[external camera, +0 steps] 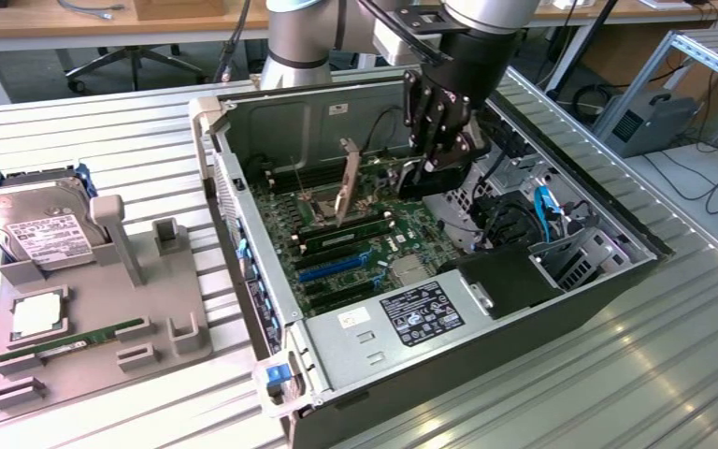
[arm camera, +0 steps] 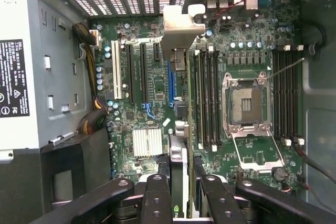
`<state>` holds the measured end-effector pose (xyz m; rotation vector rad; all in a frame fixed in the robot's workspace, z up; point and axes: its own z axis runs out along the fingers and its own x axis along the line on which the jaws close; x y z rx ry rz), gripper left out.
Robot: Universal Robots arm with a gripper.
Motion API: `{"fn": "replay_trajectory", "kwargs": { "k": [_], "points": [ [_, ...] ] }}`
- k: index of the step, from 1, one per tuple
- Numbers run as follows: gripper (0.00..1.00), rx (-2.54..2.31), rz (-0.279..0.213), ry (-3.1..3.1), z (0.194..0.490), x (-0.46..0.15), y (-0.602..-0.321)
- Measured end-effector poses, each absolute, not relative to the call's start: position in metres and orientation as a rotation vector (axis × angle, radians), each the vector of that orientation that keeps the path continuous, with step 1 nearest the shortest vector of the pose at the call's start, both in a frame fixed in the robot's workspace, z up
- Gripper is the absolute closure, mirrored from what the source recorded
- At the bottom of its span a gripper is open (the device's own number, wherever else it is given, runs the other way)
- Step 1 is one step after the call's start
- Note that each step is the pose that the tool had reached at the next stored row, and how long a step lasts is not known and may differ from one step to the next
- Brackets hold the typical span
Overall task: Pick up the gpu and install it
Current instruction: 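Insert the gpu into the slot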
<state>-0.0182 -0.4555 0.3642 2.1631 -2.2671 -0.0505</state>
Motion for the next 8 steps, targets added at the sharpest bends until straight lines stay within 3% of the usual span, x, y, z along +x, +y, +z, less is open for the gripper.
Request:
{"fn": "replay_trajectory", "kwargs": {
  "k": [8],
  "points": [
    [0.73, 2.163, -0.051, -2.267, 0.363, -0.0195, -0.4559]
  ]
}}
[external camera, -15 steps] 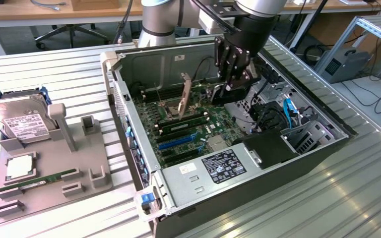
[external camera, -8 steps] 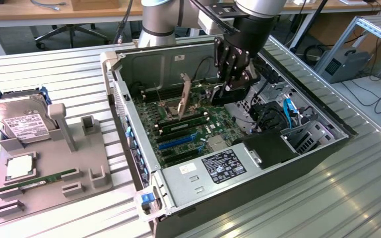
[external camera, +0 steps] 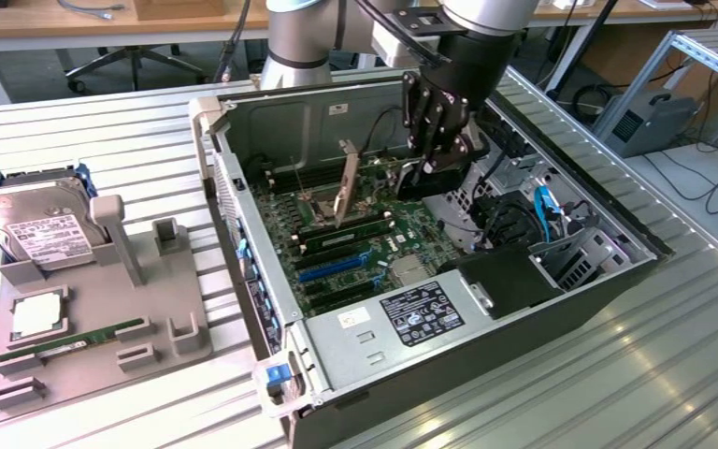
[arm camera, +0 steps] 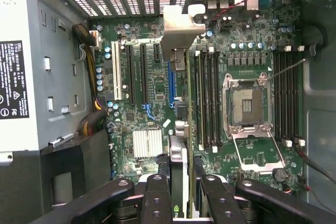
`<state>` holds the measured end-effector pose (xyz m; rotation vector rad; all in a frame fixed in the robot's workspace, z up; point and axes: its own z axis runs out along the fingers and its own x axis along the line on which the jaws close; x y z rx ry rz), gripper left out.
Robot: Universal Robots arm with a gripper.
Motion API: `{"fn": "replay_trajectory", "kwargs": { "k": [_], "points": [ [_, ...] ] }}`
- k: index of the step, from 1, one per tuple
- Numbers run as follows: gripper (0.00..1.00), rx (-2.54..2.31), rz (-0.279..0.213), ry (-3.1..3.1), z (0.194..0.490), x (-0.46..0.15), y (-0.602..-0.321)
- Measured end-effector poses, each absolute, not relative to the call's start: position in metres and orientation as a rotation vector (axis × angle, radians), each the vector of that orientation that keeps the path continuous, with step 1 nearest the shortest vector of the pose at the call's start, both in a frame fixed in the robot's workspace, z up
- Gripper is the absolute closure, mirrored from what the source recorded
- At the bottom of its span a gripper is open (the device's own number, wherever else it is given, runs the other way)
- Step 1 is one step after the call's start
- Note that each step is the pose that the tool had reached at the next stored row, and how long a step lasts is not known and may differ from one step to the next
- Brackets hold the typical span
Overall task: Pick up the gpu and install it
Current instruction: 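Insert the gpu into the slot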
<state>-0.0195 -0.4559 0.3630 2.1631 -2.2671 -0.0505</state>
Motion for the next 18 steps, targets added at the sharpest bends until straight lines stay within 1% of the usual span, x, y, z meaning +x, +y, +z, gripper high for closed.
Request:
{"fn": "replay_trajectory", "kwargs": {
  "k": [9, 18],
  "points": [
    [0.73, 2.163, -0.05, -2.267, 0.362, -0.0205, -0.4562],
    [0.73, 2.163, -0.05, -2.267, 0.3539, -0.0284, -0.4577]
  ]
}}
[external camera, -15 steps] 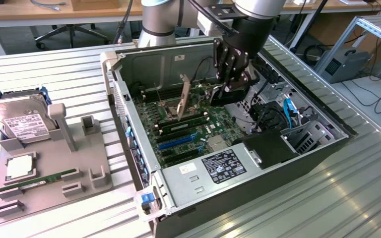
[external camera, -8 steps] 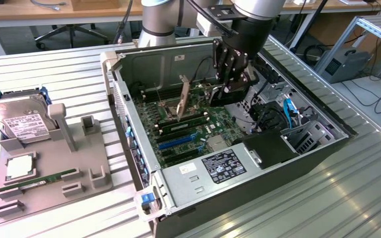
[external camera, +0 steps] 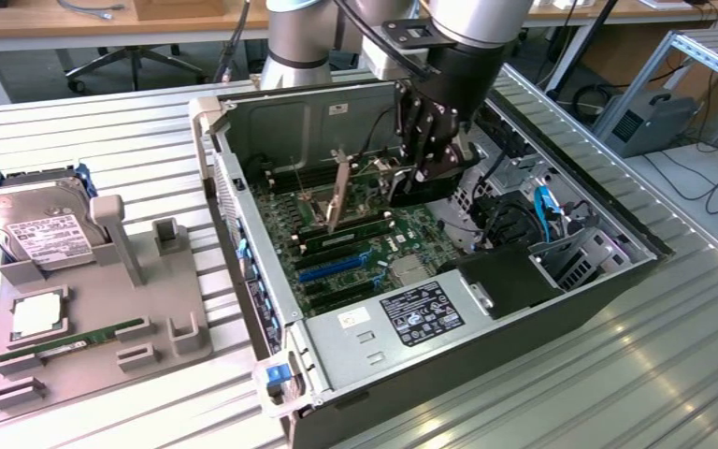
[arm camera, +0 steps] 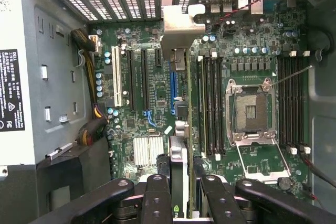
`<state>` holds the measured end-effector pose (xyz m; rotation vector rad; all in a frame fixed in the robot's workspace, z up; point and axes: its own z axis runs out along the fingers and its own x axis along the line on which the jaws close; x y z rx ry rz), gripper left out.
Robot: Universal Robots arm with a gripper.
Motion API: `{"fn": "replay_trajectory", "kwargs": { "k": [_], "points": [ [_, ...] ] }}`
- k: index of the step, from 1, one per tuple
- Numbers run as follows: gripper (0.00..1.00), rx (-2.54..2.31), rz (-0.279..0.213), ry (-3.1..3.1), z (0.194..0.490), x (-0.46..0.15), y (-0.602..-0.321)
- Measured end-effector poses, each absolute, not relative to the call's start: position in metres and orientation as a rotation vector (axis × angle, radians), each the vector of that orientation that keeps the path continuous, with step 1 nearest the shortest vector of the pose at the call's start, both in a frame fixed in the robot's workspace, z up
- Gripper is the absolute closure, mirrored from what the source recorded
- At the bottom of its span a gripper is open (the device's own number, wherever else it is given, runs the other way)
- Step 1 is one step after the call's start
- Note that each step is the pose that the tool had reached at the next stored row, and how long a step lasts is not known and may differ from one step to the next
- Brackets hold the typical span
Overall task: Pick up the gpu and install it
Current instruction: 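Insert the gpu into the slot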
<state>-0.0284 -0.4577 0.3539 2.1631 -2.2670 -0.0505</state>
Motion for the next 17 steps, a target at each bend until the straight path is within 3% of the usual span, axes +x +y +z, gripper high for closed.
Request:
{"fn": "replay_trajectory", "kwargs": {
  "k": [17],
  "points": [
    [0.73, 2.163, -0.051, -2.267, 0.3454, -0.0334, -0.4594]
  ]
}}
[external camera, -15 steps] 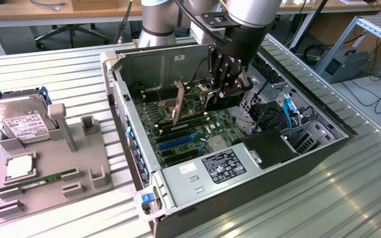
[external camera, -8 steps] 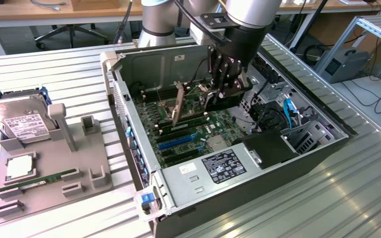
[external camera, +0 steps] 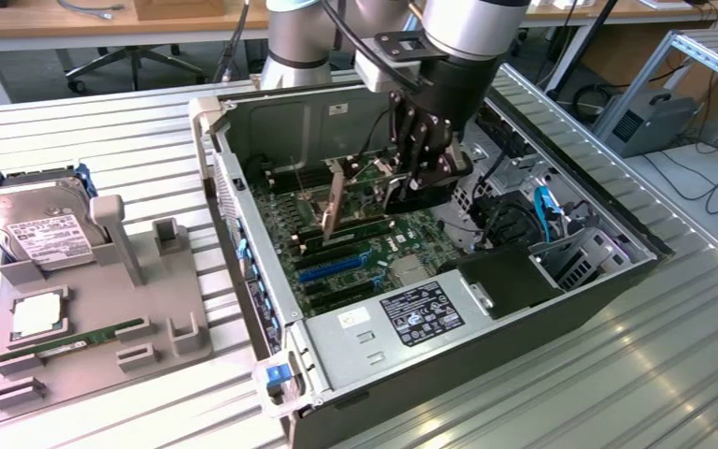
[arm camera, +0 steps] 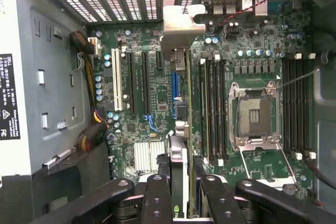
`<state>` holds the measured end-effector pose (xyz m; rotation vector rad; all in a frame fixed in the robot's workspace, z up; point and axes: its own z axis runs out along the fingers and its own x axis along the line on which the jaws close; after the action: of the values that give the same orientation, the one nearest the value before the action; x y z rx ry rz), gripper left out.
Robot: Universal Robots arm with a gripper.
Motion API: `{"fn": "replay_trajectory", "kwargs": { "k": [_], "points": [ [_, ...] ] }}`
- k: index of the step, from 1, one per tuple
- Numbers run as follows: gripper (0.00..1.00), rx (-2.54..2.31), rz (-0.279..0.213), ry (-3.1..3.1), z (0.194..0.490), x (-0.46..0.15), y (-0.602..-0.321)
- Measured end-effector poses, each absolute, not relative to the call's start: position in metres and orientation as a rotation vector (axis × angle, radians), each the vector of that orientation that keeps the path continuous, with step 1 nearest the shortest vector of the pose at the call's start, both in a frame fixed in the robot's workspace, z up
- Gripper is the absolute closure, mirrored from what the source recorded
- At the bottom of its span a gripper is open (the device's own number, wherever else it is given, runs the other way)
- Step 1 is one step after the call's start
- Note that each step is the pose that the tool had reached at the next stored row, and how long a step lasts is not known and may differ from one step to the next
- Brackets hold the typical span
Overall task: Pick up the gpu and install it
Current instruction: 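Insert the gpu into the slot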
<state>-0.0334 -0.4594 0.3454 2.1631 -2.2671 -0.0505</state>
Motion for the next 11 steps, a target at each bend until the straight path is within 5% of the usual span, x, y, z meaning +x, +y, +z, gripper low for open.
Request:
{"fn": "replay_trajectory", "kwargs": {
  "k": [11],
  "points": [
    [0.73, 2.163, -0.051, -2.267, 0.3416, -0.037, -0.4598]
  ]
}}
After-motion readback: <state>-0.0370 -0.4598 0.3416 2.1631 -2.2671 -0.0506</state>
